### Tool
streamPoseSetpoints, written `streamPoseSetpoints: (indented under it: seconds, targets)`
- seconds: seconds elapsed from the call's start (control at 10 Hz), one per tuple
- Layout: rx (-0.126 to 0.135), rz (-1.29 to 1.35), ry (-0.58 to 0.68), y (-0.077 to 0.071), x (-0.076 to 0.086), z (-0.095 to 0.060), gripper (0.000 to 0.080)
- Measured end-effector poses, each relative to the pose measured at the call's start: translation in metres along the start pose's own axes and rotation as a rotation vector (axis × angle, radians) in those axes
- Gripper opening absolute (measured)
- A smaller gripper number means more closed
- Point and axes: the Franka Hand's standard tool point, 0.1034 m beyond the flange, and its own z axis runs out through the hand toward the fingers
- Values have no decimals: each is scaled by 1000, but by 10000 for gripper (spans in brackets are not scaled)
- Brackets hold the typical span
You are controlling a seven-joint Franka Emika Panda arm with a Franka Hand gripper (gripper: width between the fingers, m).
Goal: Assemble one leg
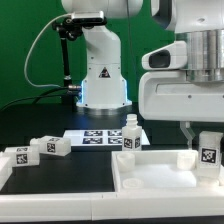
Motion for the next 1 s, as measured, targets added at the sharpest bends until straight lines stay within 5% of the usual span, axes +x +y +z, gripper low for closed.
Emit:
streamPoseSetpoints:
  seconds: [0.4, 0.6, 0.8, 1.0]
  targets:
    - [65, 659, -49, 7, 1, 1, 288]
    - [67, 724, -54, 8, 1, 1, 288]
    - [62, 598, -48, 8, 0, 2, 597]
    - [47, 201, -48, 3, -8, 1, 638]
